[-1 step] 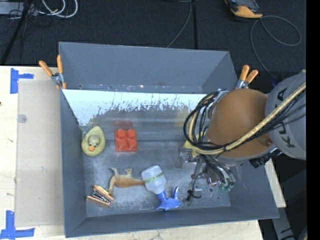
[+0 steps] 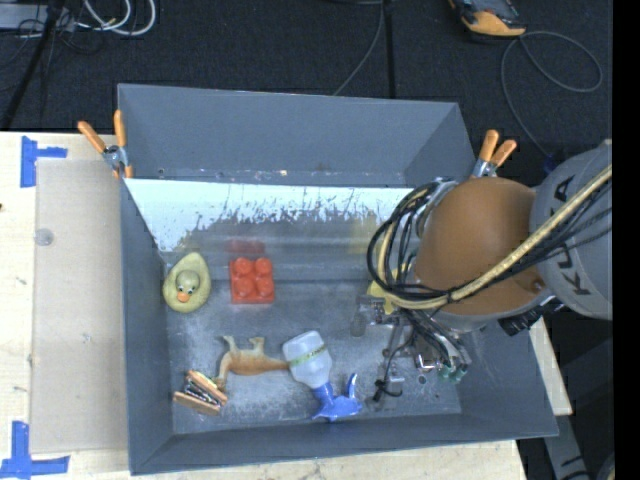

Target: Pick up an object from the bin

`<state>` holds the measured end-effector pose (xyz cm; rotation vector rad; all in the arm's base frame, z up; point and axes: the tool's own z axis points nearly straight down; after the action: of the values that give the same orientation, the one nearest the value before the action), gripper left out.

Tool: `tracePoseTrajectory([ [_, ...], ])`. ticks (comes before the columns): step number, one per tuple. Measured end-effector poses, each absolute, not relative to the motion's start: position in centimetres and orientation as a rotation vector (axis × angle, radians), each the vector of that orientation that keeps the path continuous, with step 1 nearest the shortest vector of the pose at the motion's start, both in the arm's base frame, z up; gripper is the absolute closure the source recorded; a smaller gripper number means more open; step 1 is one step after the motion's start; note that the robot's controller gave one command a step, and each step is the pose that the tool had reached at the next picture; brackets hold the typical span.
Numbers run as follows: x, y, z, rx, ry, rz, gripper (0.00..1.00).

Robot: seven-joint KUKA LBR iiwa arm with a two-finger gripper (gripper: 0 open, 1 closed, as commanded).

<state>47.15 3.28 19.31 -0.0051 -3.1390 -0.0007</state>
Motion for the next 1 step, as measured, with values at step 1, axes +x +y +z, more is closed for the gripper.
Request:
tracePoseTrajectory([
  [1,48.65,5.92,15.19,0.072,-3.146,0.000,0.00],
])
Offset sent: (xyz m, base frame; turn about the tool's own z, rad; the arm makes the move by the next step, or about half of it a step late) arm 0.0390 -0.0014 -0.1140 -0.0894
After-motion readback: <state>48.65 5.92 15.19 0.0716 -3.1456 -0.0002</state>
